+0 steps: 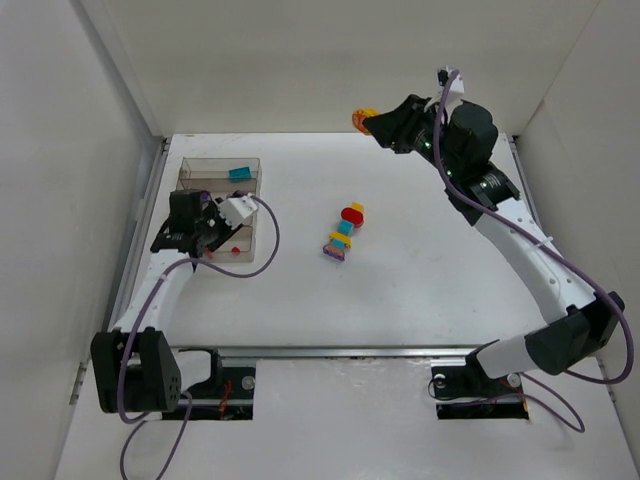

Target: Sort the legos into containers by color

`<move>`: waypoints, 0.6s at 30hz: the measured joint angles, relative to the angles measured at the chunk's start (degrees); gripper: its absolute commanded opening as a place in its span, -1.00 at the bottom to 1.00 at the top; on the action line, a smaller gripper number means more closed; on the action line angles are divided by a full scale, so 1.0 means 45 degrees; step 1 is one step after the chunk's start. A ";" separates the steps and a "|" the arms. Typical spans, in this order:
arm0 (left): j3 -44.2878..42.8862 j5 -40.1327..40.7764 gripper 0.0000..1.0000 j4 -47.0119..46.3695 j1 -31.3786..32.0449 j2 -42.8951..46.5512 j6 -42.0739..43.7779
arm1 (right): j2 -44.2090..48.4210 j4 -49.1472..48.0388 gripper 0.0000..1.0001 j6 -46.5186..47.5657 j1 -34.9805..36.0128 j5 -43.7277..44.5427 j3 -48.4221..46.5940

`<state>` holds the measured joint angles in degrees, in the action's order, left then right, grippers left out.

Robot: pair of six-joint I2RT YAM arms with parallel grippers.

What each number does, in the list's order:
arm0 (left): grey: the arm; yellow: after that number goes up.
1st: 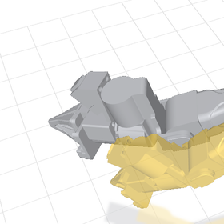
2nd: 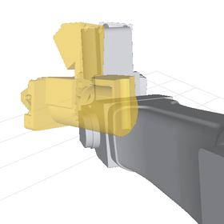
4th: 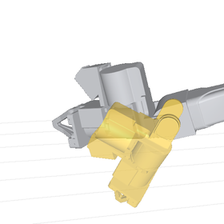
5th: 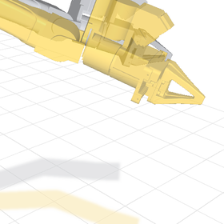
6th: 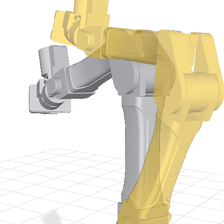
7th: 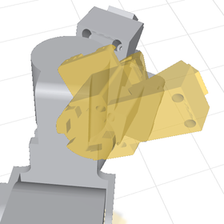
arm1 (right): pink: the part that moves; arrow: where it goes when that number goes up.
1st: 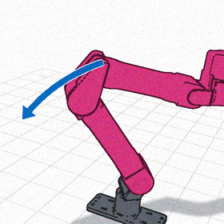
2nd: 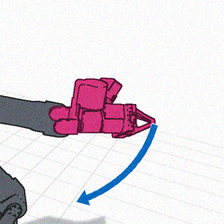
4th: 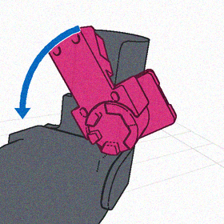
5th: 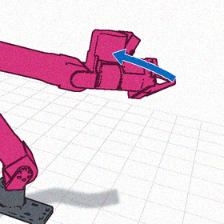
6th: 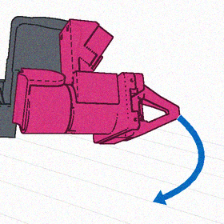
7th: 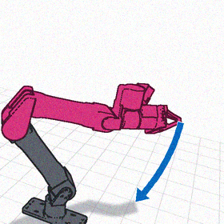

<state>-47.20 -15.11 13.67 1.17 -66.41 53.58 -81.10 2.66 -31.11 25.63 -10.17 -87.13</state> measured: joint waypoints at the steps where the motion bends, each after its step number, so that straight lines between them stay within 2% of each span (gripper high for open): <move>1: 0.0005 -0.0170 -1.00 0.0049 -0.0228 -0.0272 0.0189 | -0.0005 0.0063 -1.00 0.0053 0.0015 -0.0019 0.0015; 4: 0.0418 -0.0534 -1.00 -0.0170 -0.0743 -0.0636 0.0675 | -0.0005 0.0092 -1.00 0.0160 0.0092 -0.0029 0.0170; 9: 0.0923 -0.0831 -1.00 -0.0656 -0.0831 -0.1341 0.1083 | -0.0024 0.0223 -1.00 0.0345 0.0155 -0.0024 0.0282; 10: 0.0923 -0.0831 -0.94 -0.0738 -0.0845 -0.1617 0.1107 | -0.0024 0.0228 -1.00 0.0369 0.0155 -0.0024 0.0282; 11: 0.0923 -0.0831 -0.69 -0.0850 -0.0865 -0.1797 0.1132 | -0.0034 0.0233 -1.00 0.0393 0.0155 -0.0024 0.0282; 14: 0.0923 -0.0831 -0.44 -0.0962 -0.0869 -0.2132 0.1171 | -0.0102 0.0277 -1.00 0.0500 0.0155 -0.0034 0.0282; 15: 0.0923 -0.0826 -0.14 -0.0996 -0.0869 -0.2161 0.1185 | -0.0165 0.0311 -1.00 0.0549 0.0155 -0.0044 0.0272; 16: 0.0923 -0.0831 0.04 -0.1039 -0.0869 -0.2161 0.1224 | -0.0248 0.0321 -1.00 0.0597 0.0155 -0.0078 0.0257; 18: 0.0918 -0.0884 0.22 -0.1253 -0.0869 -0.2157 0.1243 | -0.0437 0.0369 -1.00 0.0646 0.0155 -0.0180 0.0219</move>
<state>-43.07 -19.09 8.03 -2.74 -76.12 59.18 -83.07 4.32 -28.21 26.33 -10.98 -86.15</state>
